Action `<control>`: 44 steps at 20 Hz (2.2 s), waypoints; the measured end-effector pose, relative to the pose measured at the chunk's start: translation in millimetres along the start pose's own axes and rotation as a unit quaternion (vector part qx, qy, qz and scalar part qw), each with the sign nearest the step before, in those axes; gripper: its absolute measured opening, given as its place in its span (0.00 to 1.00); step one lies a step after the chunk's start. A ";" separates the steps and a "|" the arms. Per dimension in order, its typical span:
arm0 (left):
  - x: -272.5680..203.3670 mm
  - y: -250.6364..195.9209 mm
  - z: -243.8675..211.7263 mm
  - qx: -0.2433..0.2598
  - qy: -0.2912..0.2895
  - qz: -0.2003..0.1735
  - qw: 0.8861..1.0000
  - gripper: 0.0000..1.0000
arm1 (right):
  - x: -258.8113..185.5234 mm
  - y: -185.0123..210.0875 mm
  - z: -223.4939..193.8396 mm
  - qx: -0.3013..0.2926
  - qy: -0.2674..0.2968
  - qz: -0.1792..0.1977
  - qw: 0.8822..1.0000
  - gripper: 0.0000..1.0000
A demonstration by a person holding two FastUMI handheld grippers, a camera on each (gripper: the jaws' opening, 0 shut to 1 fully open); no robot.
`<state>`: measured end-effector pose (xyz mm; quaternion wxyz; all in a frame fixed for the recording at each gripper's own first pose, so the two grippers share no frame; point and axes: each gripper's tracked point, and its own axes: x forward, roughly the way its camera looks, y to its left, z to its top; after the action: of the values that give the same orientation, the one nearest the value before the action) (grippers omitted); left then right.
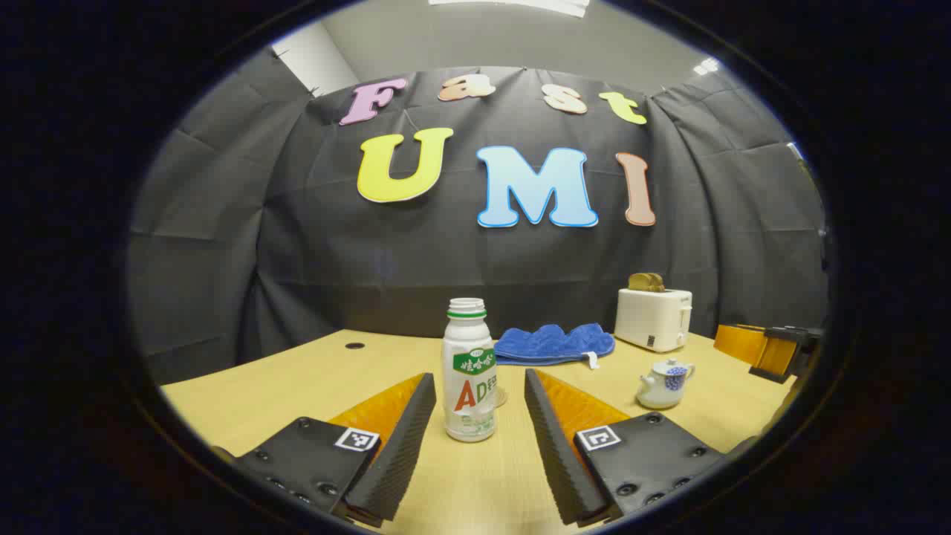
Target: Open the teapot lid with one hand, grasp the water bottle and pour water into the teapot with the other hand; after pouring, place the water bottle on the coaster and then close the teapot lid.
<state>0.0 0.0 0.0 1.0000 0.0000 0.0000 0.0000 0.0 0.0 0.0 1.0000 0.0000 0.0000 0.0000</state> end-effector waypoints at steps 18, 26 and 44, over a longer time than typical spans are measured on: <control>11.0 0.5 -10.4 -0.001 0.009 0.004 1.000 0.84 | 41.8 -14.4 -8.3 -0.044 0.007 -0.003 0.999 0.41; 14.7 2.0 -14.8 0.001 0.014 0.004 1.000 0.84 | 90.6 -19.0 -22.8 -0.058 0.033 0.000 0.998 0.41; 21.5 2.5 -26.2 0.004 0.030 0.009 1.000 0.83 | 116.2 -27.5 -55.3 -0.110 0.085 -0.006 0.990 0.08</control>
<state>21.5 2.5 -26.2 0.9995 0.0035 0.0301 0.0086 116.2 -27.5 -55.3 0.9903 -0.1104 0.0847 -0.0061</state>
